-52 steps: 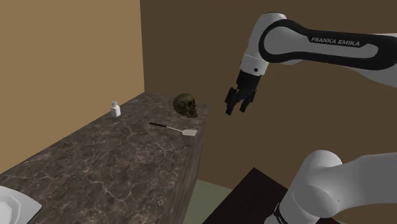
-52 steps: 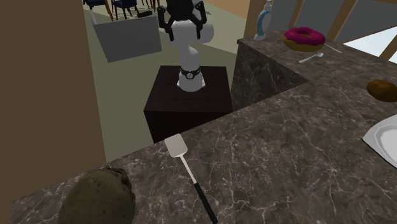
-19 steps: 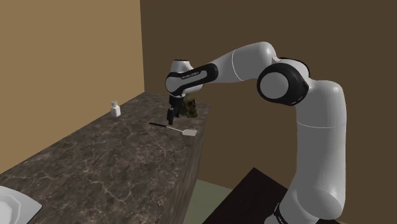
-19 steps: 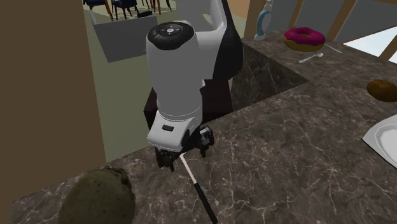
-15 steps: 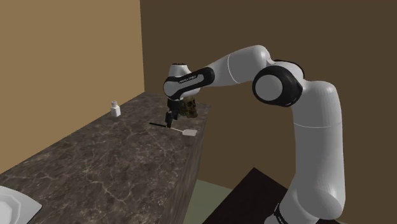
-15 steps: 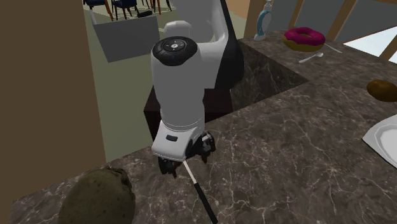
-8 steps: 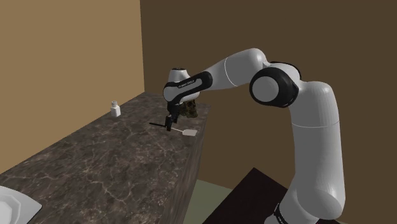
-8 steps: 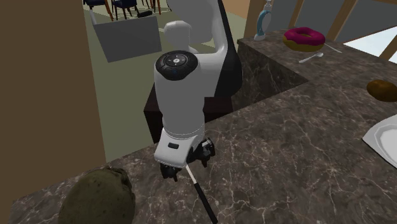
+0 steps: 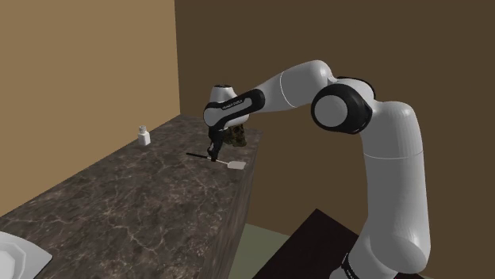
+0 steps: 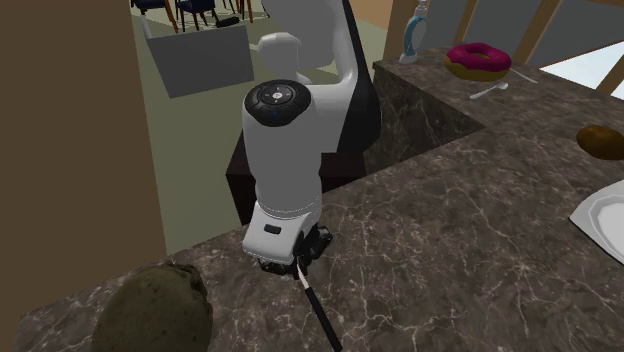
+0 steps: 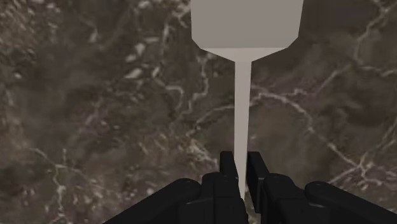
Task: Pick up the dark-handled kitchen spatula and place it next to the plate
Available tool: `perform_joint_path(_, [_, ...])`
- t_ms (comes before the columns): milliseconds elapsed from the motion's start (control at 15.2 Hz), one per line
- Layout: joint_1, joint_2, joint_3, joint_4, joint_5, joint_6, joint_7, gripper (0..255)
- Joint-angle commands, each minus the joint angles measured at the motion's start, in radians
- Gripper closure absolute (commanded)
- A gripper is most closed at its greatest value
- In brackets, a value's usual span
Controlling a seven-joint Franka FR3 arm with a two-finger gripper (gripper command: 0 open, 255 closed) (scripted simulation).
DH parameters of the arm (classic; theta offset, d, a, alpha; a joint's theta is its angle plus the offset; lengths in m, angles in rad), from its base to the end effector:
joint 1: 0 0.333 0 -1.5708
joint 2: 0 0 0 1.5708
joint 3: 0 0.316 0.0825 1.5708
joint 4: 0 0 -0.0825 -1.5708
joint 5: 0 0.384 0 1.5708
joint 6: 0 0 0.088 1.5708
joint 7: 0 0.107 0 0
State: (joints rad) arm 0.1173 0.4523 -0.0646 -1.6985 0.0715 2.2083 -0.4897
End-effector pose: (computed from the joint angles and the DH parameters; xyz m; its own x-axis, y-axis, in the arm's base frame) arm 0.6714 0.0423 0.3385 0.8714 0.4861 0.0662 0.4872 -0.8733 -0.0005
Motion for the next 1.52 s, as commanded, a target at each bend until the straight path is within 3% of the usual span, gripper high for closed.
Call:
perform_joint_path(0, [0.000, 0.000, 0.000, 0.000, 0.000, 0.000, 0.000, 255])
perform_joint_path(330, [0.000, 0.000, 0.000, 0.000, 0.000, 0.000, 0.000, 255])
perform_joint_path(1452, [0.001, -0.080, -0.005, 0.115, -0.011, -0.194, 0.011, 255])
